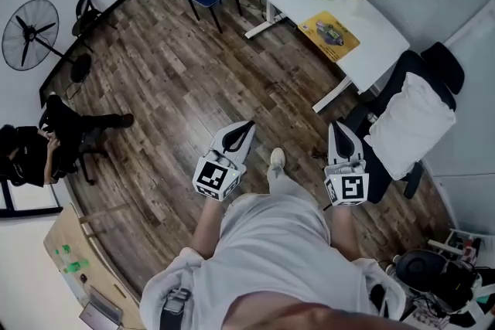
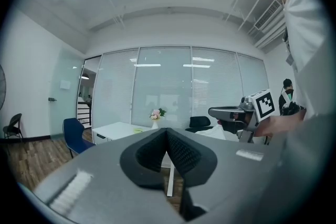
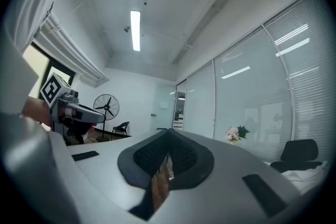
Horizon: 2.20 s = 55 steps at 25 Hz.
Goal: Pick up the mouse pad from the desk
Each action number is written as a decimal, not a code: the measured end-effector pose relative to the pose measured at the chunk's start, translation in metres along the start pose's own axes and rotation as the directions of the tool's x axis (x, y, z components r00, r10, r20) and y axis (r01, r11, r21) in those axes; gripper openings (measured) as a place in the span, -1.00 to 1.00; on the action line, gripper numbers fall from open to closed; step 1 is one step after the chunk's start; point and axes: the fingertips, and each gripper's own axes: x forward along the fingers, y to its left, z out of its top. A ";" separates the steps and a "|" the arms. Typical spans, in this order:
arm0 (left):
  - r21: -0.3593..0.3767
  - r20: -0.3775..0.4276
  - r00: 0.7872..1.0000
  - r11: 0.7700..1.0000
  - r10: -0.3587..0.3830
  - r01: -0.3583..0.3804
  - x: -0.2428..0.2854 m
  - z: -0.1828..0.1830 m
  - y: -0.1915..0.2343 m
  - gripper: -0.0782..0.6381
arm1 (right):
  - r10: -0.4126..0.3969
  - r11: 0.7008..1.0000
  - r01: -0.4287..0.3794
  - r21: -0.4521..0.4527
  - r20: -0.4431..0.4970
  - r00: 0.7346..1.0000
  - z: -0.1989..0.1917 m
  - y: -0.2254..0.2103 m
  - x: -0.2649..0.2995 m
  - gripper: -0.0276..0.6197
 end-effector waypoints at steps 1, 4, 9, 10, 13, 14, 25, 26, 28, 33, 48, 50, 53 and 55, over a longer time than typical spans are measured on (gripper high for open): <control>0.010 -0.002 1.000 1.000 0.007 -0.007 0.012 0.002 0.011 -0.82 | -0.001 1.000 0.001 0.006 0.006 1.000 -0.002 -0.010 0.014 -0.92; 0.023 -0.015 0.999 0.999 0.038 -0.038 0.053 0.004 0.044 -0.82 | 0.002 1.000 -0.003 0.020 0.015 1.000 -0.007 -0.044 0.059 -0.92; 0.057 -0.030 0.995 0.994 0.100 -0.098 0.117 0.017 0.092 -0.82 | 0.038 0.998 -0.040 0.053 0.038 0.999 -0.003 -0.097 0.137 -0.92; 0.061 -0.028 0.994 0.993 0.107 -0.105 0.127 0.020 0.099 -0.82 | 0.043 0.997 -0.046 0.069 0.050 0.998 0.000 -0.106 0.151 -0.92; 0.066 -0.025 0.994 0.992 0.105 -0.104 0.155 0.027 0.115 -0.82 | 0.037 0.996 -0.044 0.081 0.087 0.996 0.012 -0.124 0.178 -0.92; 0.067 -0.026 0.995 0.993 0.099 -0.097 0.164 0.028 0.119 -0.82 | 0.032 0.996 -0.040 0.083 0.097 0.995 0.015 -0.129 0.184 -0.92; 0.084 -0.037 0.997 0.994 -0.069 0.072 0.299 0.023 0.144 -0.82 | -0.087 0.993 0.082 0.084 0.057 0.995 -0.015 -0.187 0.233 -0.92; 0.086 -0.033 0.995 0.992 -0.091 0.094 0.311 0.023 0.147 -0.82 | -0.105 0.992 0.102 0.081 0.044 0.993 -0.020 -0.193 0.239 -0.92; 0.084 -0.027 0.990 0.986 -0.140 0.142 0.338 0.022 0.158 -0.82 | -0.141 0.988 0.139 0.074 0.017 0.990 -0.029 -0.206 0.253 -0.92; 0.095 -0.019 0.969 0.964 -0.246 0.247 0.408 0.026 0.202 -0.82 | -0.255 0.966 0.257 0.032 -0.054 0.965 -0.050 -0.238 0.297 -0.92; 0.081 -0.001 0.844 0.841 -0.536 0.535 0.570 0.038 0.264 -0.82 | -0.539 0.804 0.587 0.097 -0.298 0.788 -0.138 -0.311 0.360 -0.91; 0.071 -0.014 0.828 0.826 -0.560 0.559 0.580 0.031 0.262 -0.82 | -0.557 0.766 0.627 0.143 -0.339 0.758 -0.156 -0.318 0.355 -0.91; 0.052 -0.029 0.810 0.808 -0.586 0.587 0.589 0.022 0.258 -0.82 | -0.582 0.715 0.676 0.178 -0.386 0.716 -0.179 -0.324 0.345 -0.86; 0.045 -0.039 0.801 0.800 -0.598 0.599 0.594 0.018 0.254 -0.82 | -0.588 0.694 0.695 0.189 -0.409 0.698 -0.193 -0.328 0.340 -0.85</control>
